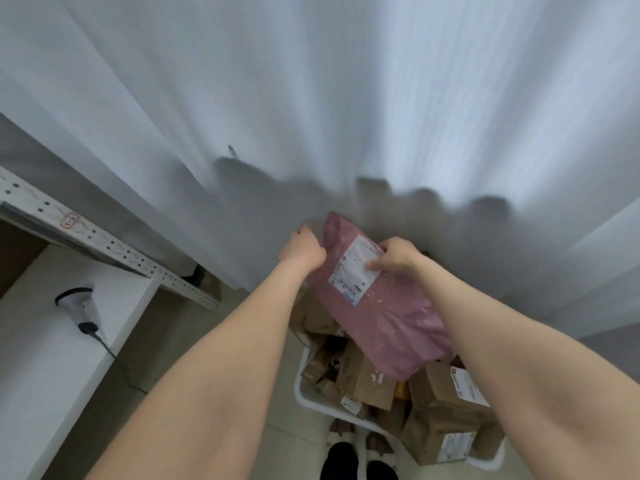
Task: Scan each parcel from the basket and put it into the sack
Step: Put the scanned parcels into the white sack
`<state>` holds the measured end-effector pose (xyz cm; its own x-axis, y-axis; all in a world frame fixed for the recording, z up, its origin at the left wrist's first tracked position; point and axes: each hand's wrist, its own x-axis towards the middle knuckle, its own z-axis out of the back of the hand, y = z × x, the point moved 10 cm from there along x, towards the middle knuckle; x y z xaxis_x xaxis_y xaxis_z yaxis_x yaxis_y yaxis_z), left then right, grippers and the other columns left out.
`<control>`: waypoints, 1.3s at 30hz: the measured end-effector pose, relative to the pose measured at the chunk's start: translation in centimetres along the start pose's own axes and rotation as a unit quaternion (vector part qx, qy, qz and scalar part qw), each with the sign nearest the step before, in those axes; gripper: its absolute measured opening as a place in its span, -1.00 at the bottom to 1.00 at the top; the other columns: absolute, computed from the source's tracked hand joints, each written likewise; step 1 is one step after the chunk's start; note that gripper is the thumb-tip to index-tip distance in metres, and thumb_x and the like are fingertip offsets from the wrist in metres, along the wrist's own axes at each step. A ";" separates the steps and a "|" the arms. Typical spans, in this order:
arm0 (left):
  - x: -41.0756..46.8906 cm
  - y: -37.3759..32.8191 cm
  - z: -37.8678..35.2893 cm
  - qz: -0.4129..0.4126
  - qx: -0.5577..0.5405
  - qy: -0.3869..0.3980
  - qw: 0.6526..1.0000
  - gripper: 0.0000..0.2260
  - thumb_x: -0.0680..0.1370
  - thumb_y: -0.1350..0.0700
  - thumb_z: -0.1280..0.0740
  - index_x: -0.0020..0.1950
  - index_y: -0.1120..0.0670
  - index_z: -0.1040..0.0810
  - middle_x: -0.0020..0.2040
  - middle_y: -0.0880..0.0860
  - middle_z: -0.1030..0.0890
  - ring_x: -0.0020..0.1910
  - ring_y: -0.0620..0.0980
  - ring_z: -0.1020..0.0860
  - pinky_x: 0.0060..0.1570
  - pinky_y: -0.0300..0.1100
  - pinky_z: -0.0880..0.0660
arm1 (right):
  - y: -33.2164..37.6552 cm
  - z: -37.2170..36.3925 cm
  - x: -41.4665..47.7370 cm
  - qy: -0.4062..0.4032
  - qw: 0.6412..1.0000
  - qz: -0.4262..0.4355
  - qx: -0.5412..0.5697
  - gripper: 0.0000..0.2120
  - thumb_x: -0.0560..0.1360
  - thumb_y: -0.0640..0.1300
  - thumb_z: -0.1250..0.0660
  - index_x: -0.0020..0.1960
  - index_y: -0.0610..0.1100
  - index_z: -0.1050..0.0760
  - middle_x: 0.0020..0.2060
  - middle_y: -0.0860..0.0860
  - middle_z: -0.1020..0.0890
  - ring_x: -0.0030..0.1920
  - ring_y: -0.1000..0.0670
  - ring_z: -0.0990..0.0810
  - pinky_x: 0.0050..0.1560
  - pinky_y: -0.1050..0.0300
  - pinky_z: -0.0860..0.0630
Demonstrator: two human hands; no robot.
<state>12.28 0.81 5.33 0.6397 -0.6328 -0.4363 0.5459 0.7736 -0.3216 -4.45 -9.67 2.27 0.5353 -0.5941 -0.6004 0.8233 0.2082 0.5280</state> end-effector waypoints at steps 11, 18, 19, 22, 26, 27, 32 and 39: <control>-8.1 7.3 8.6 0.129 -0.171 -0.045 0.976 -0.20 0.60 -0.03 -0.27 0.53 0.35 0.16 0.49 0.28 -0.23 0.45 0.22 -0.26 0.37 -0.05 -0.29 | 9.8 0.8 -6.3 0.066 0.957 0.045 0.278 -0.74 0.48 -0.26 -0.44 0.15 -0.28 -0.55 -0.15 -0.13 -0.66 -0.24 -0.08 -0.63 -0.10 0.01 -0.63; -15.2 15.2 12.7 0.203 -0.317 -0.114 0.919 -0.13 0.58 -0.13 -0.25 0.53 0.28 0.27 0.51 0.22 -0.21 0.44 0.21 -0.29 0.38 0.02 -0.31 | 17.9 -2.4 -9.3 0.123 0.929 0.108 0.331 -0.80 0.51 -0.20 -0.43 0.11 -0.20 -0.57 -0.10 -0.11 -0.69 -0.15 -0.09 -0.67 -0.06 -0.01 -0.61; -16.2 16.3 12.8 0.208 -0.348 -0.117 0.907 -0.12 0.56 -0.15 -0.28 0.55 0.27 0.22 0.51 0.21 -0.22 0.44 0.20 -0.30 0.38 0.02 -0.31 | 18.8 -3.2 -9.7 0.133 0.927 0.113 0.333 -0.80 0.51 -0.20 -0.42 0.11 -0.20 -0.57 -0.07 -0.11 -0.69 -0.11 -0.11 -0.67 0.02 -0.05 -0.60; -18.9 18.8 13.0 0.209 -0.430 -0.123 0.870 -0.27 0.55 -0.14 -0.32 0.53 0.23 -0.13 0.45 0.16 -0.34 0.39 0.16 -0.37 0.18 -0.08 -0.36 | 21.1 -5.9 -10.7 0.158 0.922 0.119 0.334 -0.80 0.52 -0.18 -0.41 0.12 -0.20 -0.57 0.02 -0.15 -0.68 0.00 -0.15 -0.66 0.17 -0.13 -0.56; -22.5 22.2 13.5 0.208 -0.504 -0.133 0.828 -0.47 0.52 0.00 -0.41 0.41 0.18 -0.37 0.35 0.12 -0.48 0.30 0.13 -0.46 0.03 -0.12 -0.37 | 23.7 -9.3 -11.8 0.176 0.923 0.121 0.321 -0.90 0.53 -0.16 -0.40 0.04 -0.15 -0.56 0.07 -0.15 -0.67 0.05 -0.16 -0.64 0.21 -0.16 -0.54; -23.0 23.3 13.6 0.209 -0.512 -0.135 0.822 -0.44 0.48 0.00 -0.45 0.40 0.17 -0.38 0.33 0.10 -0.49 0.28 0.13 -0.48 0.05 -0.11 -0.40 | 24.4 -10.2 -12.1 0.180 0.922 0.120 0.320 -0.91 0.54 -0.16 -0.39 0.03 -0.14 -0.55 0.07 -0.15 -0.67 0.03 -0.15 -0.64 0.21 -0.15 -0.54; -25.3 30.0 13.9 0.240 -0.541 -0.149 0.792 -0.38 0.34 0.05 -0.58 0.32 0.19 -0.46 0.21 0.13 -0.57 0.15 0.15 -0.56 0.15 0.02 -0.52 | 27.7 -15.4 -12.9 0.188 0.927 0.112 0.304 -0.90 0.57 -0.19 -0.35 0.08 -0.15 -0.53 0.02 -0.12 -0.66 -0.12 -0.08 -0.63 0.09 -0.06 -0.60; -26.6 40.8 14.2 0.270 -0.583 -0.149 0.752 -0.54 0.41 0.22 -0.52 0.25 0.27 -0.47 0.11 0.21 -0.62 0.00 0.17 -0.63 -0.17 -0.03 -0.57 | 32.9 -24.0 -13.8 0.150 0.949 0.095 0.260 -0.74 0.58 -0.24 -0.30 0.26 -0.15 -0.49 -0.04 -0.08 -0.62 -0.17 -0.04 -0.59 -0.25 0.12 -0.56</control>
<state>25.21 48.69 15.70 0.7857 -0.0613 -0.6156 -0.5706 0.3128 -0.7593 19.71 24.04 13.52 0.7583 -0.3209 -0.5674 0.5440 -0.1680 0.8221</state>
